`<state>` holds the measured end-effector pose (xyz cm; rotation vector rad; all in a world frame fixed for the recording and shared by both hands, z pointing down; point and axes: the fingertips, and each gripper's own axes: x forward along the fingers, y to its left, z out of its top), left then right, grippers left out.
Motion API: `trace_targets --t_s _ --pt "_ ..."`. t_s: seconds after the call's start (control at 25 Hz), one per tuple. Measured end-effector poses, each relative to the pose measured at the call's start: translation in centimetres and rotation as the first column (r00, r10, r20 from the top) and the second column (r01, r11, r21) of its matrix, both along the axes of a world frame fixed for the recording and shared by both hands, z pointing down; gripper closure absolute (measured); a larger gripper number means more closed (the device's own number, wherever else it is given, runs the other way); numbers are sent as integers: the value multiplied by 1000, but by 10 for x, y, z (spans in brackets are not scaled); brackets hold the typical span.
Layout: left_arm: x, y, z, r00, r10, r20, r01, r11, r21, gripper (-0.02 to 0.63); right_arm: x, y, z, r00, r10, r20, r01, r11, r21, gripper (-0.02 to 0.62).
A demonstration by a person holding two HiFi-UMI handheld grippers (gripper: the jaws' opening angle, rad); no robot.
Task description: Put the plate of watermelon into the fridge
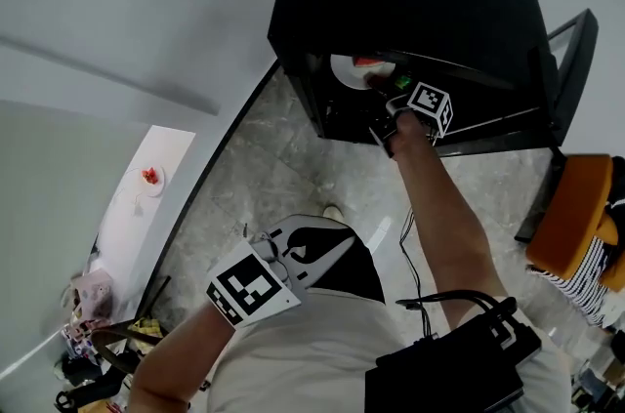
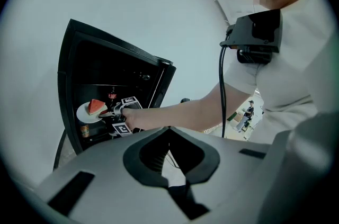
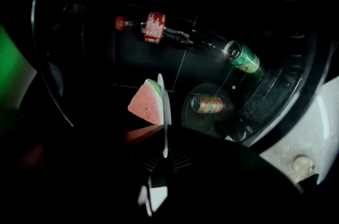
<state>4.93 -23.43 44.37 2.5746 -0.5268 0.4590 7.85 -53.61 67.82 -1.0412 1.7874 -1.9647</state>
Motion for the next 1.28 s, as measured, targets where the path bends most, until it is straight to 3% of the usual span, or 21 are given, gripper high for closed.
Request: trace_targets --t_s 0.56,0.84,1.16,1.28 --pt "1 -1 8 998 19 -61 -21 999 -33 595 1 -29 27 999 45 -13 -46 998 -53 569" --pt "-6 4 10 998 7 -68 -11 998 -60 595 -2 -34 27 988 -17 -152 16 1000 -8 549" --pt "-6 7 6 996 -2 -92 -6 997 -82 595 -1 -34 28 988 -30 -150 27 999 -22 396" --pt "-9 9 5 996 -2 -89 -6 996 -92 595 -6 -35 20 984 -66 -168 70 997 18 322"
